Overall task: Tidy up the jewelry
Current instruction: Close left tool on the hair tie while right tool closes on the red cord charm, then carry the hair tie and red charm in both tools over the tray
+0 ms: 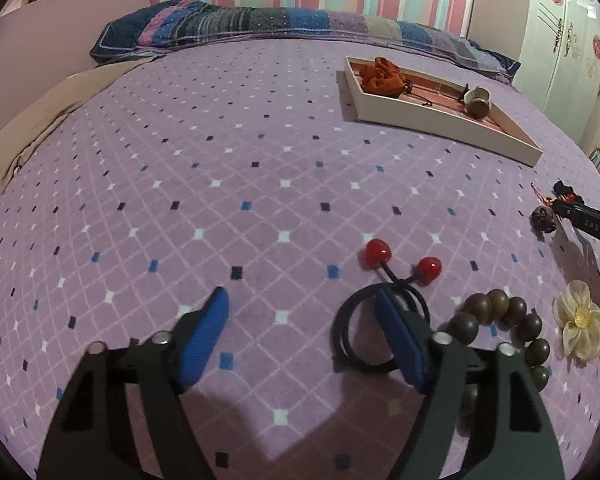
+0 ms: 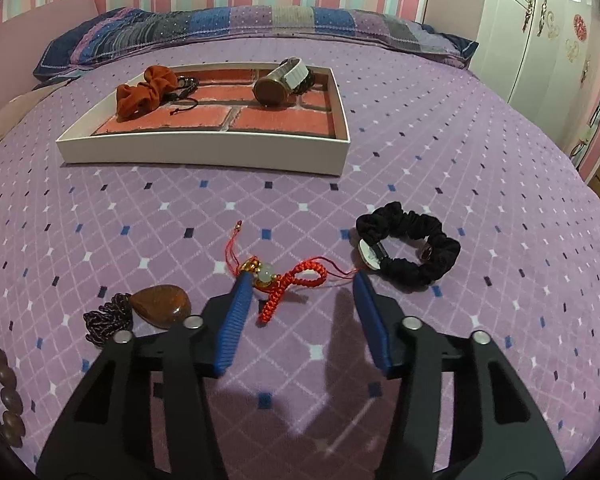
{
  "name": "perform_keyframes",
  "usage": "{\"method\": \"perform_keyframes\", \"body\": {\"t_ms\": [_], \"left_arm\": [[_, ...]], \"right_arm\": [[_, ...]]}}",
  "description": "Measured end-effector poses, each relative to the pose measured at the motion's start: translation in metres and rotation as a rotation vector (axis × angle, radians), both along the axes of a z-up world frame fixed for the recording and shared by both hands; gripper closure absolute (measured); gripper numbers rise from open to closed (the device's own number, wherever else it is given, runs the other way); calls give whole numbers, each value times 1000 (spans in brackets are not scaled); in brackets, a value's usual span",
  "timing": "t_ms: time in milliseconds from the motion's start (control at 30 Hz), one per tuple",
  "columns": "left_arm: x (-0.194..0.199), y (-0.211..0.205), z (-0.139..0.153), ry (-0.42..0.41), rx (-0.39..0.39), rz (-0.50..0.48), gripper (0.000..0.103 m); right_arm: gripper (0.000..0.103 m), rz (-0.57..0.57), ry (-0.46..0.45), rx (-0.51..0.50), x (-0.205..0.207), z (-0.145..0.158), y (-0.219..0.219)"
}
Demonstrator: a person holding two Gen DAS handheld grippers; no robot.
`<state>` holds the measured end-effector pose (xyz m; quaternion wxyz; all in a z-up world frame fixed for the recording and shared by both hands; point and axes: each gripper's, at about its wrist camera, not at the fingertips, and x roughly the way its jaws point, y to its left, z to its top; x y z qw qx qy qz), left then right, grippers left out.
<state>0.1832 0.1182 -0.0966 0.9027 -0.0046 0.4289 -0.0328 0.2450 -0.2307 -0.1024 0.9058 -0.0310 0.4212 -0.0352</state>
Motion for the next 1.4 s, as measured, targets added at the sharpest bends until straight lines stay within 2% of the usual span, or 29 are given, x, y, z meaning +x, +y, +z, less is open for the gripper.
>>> {"method": "perform_keyframes", "body": {"t_ms": [100, 233, 300, 400, 500, 633, 767, 1400], "left_arm": [[-2, -5, 1, -1, -1, -20, 50], [-1, -10, 1, 6, -17, -43, 63], [0, -13, 1, 11, -27, -53, 73], [0, -17, 2, 16, -36, -68, 83], [0, -21, 3, 19, -36, -77, 92], [0, -28, 3, 16, -8, -84, 96], [1, -27, 5, 15, -12, -76, 99], [0, -25, 31, -58, -47, -32, 100]], "right_arm": [[65, 9, 3, 4, 1, 0, 1], [74, 27, 6, 11, 1, -1, 4], [81, 38, 7, 16, 0, -1, 5], [90, 51, 6, 18, 0, -1, 7], [94, 58, 1, 19, -1, 0, 7], [95, 62, -3, 31, -2, 0, 6], [95, 71, -14, 34, -4, 3, 7], [95, 89, -43, 74, -11, 12, 4]]}}
